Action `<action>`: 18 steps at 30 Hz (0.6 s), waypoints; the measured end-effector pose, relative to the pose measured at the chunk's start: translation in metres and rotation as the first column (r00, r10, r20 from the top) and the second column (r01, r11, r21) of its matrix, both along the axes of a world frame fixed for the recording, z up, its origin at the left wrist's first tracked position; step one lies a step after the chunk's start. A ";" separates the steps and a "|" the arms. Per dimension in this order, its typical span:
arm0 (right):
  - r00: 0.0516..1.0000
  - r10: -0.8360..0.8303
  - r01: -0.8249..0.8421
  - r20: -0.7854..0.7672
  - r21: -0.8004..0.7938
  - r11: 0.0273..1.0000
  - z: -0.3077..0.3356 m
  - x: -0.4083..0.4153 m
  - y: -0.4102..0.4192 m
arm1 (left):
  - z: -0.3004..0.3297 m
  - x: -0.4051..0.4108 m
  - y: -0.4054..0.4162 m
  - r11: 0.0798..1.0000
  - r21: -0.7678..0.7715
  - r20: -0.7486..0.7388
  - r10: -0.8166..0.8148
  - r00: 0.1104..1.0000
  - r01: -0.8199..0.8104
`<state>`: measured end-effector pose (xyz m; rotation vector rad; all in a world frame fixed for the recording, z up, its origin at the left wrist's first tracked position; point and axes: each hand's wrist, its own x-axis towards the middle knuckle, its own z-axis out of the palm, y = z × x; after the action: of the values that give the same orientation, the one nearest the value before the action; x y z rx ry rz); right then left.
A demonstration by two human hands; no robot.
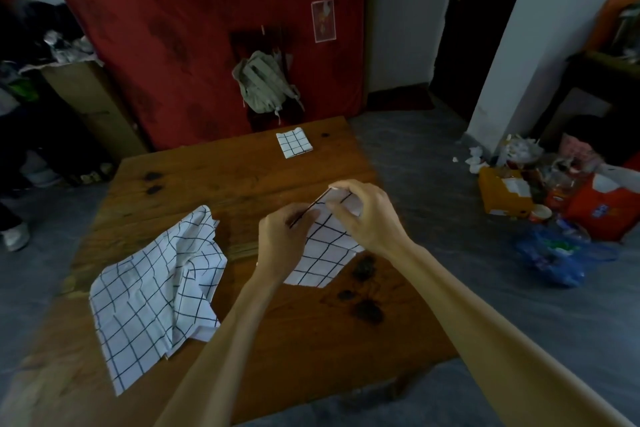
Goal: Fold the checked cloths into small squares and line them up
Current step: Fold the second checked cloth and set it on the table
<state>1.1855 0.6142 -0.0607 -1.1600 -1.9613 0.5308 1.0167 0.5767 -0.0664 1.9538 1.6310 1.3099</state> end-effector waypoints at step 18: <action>0.960 -0.078 0.015 -0.267 -0.229 0.973 0.019 0.010 0.003 | 0.003 -0.005 0.007 0.999 0.028 -0.020 -0.018 1.000 0.019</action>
<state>1.1951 0.6174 -0.0420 -1.1959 -1.6627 0.8598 1.0121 0.5834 -0.0636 1.9993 1.6079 1.3181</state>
